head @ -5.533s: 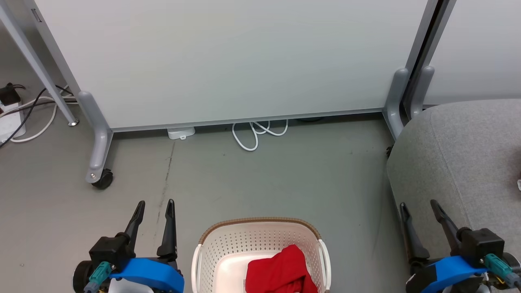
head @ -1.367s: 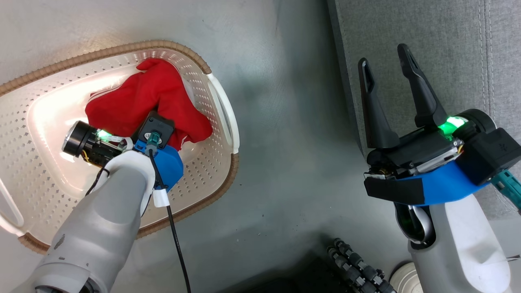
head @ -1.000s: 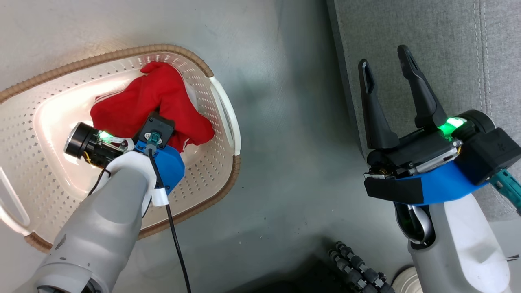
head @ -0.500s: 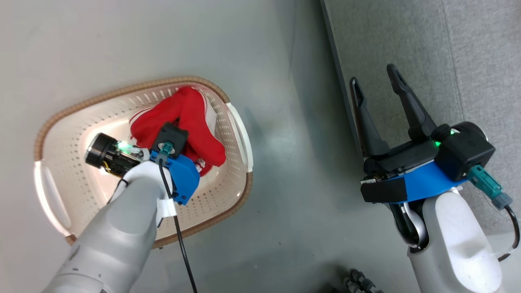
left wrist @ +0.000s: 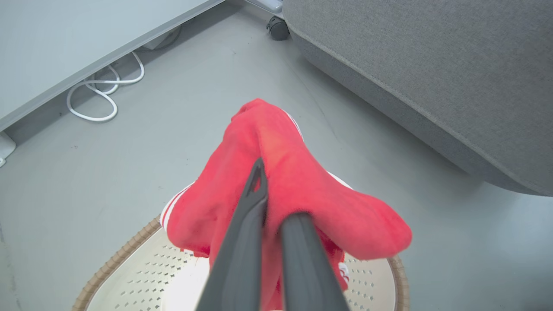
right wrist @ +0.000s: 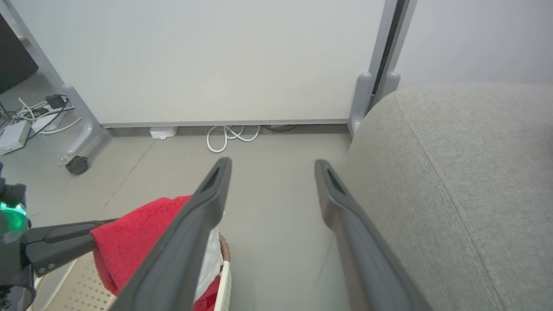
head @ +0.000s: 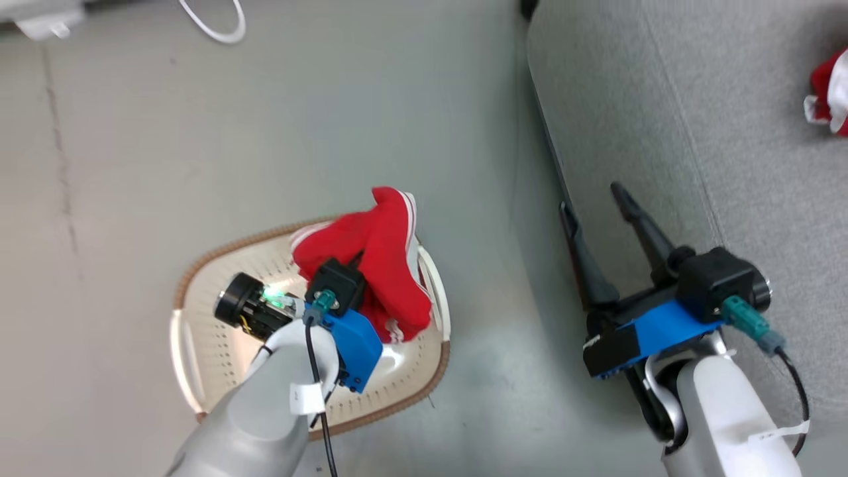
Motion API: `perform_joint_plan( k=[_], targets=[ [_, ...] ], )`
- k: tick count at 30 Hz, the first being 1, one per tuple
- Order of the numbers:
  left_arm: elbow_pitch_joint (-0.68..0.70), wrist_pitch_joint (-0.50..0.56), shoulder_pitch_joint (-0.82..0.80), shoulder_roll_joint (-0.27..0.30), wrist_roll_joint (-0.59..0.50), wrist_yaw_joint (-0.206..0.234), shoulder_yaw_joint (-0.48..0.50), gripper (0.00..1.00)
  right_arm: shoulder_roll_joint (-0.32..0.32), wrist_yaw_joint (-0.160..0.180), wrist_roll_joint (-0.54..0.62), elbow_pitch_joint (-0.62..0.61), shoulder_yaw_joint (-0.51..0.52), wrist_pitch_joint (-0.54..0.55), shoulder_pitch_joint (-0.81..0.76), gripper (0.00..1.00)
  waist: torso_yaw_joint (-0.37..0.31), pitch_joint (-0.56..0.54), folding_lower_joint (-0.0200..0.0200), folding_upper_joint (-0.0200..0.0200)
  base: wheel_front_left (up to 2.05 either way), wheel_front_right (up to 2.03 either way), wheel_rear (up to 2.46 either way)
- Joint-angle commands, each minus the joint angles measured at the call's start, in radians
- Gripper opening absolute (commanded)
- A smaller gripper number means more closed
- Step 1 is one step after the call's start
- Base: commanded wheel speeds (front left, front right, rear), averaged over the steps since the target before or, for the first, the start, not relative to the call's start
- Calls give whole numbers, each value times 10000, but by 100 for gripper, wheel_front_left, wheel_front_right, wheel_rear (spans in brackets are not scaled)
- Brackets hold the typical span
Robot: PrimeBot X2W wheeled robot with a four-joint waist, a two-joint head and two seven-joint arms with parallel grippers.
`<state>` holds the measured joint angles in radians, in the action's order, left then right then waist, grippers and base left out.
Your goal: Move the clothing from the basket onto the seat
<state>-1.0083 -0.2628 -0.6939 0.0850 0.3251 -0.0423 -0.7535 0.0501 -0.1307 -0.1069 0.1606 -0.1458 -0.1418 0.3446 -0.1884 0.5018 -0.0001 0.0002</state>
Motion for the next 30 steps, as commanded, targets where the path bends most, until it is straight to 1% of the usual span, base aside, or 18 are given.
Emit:
perform_joint_plan(
  k=[1, 5, 9, 18, 23, 30],
  targets=[
    [86, -30, 159, -70, -42, -57, 36, 0, 6, -1, -14, 91, -21, 48, -188, 100, 486, -937, 1, -2, 0, 0, 0],
    [462, -30, 426, -193, -91, -266, 32, 0, 9, -1, -62, 263, -102, 225, -502, 100, 763, -1655, 1, -2, 0, 0, 0],
    [959, -30, 542, -274, -125, -431, 0, 0, 8, -1, 14, 308, 36, 355, -729, 100, 1077, -2172, 1, -2, 0, 0, 0],
    [1945, -31, 441, -351, 125, -680, -160, 0, 8, -1, 23, 316, 394, 534, -1439, 100, 1767, -3227, 1, -2, 0, 0, 0],
    [2521, -31, 322, -348, 582, -717, -420, 0, 8, -1, -63, 385, 512, 609, -1850, 100, 2094, -3812, 1, -2, 0, 0, 0],
    [2781, -30, 28, -350, 1196, -606, -997, 0, 8, -1, -217, 447, 550, 754, -2287, 100, 2350, -4505, 1, -2, 0, 0, 0]
  ],
)
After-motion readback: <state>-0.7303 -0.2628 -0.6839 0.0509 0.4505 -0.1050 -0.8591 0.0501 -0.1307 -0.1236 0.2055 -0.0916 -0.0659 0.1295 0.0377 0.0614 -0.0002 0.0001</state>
